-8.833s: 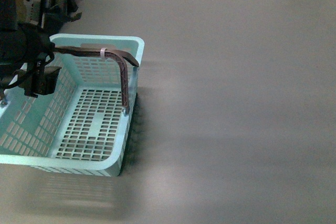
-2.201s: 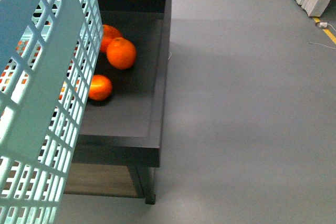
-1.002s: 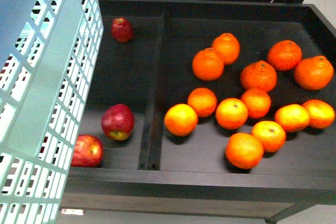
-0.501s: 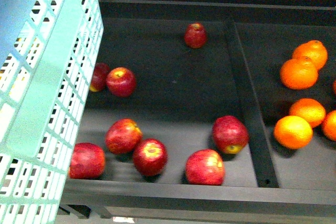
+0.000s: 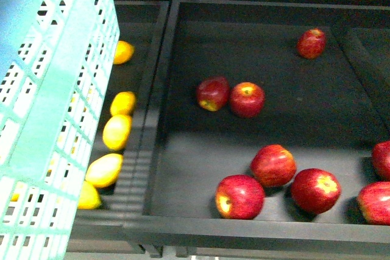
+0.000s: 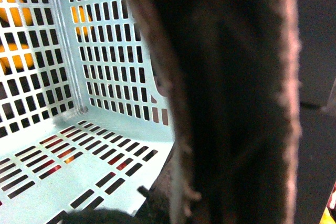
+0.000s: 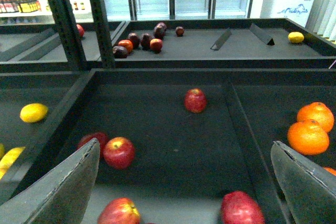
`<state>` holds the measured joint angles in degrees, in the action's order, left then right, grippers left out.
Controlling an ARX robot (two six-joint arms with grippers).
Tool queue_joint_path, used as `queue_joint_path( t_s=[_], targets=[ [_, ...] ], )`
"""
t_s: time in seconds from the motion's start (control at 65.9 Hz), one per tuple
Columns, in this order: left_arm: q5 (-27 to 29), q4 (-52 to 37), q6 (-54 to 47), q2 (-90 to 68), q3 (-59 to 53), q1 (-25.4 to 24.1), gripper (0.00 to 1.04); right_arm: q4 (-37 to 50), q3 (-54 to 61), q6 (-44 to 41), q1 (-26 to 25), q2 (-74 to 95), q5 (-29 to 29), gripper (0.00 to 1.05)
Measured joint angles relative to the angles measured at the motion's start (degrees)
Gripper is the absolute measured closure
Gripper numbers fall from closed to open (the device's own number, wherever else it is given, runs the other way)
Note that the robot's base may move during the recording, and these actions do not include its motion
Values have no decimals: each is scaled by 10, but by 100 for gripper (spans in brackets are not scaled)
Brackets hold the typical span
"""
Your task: Pick lemon and mango into basket
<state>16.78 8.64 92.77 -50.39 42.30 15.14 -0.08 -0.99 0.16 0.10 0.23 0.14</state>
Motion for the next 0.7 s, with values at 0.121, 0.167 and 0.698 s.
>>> queue_joint_path(
  t_s=[0.121,0.167,0.698],
  targets=[
    [0,0,1,1,0,0,100,0,0,0,0,0,0,9],
    [0,0,0,1,0,0,100,0,0,0,0,0,0,9],
    [1,0,0,1,0,0,100,0,0,0,0,0,-1,9]
  ],
)
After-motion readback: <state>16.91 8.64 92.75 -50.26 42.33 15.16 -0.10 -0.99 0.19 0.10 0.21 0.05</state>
